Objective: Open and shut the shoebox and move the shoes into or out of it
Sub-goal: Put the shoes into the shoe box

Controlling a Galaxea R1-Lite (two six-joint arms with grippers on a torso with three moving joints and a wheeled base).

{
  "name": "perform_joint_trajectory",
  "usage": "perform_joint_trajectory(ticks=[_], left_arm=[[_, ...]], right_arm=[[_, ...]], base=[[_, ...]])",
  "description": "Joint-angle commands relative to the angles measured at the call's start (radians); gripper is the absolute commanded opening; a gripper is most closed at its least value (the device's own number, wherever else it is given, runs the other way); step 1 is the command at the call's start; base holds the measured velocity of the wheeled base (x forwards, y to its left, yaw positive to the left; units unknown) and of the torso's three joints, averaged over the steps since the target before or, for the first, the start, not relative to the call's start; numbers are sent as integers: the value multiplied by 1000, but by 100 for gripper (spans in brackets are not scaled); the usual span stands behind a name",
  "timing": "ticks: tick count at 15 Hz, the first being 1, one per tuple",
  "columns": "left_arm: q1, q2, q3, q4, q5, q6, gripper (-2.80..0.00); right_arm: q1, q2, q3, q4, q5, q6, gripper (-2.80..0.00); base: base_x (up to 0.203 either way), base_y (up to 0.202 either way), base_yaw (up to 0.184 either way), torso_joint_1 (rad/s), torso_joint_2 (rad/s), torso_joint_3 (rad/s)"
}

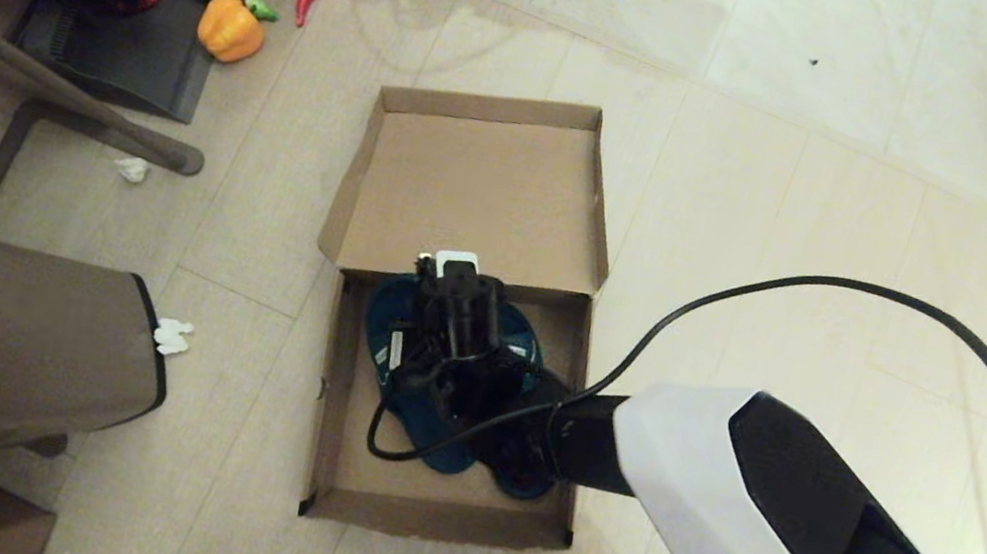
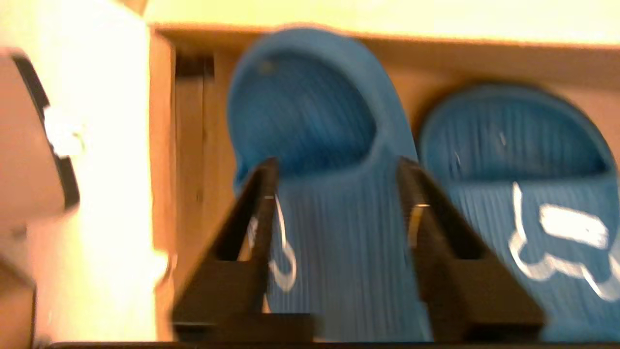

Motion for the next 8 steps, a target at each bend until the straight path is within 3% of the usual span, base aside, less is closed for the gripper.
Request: perform_joint_trajectory(ticks=[1, 8], left_arm=[[1, -41, 19, 0, 1, -3, -280], [0, -129, 31, 61, -1, 20, -280]], right_arm=[[-1, 66, 2, -135, -1, -17, -280], [-31, 166, 2, -235, 102, -70, -280]], base=[[0, 0, 0, 0, 0, 0], [0, 0, 0, 0, 0, 0]])
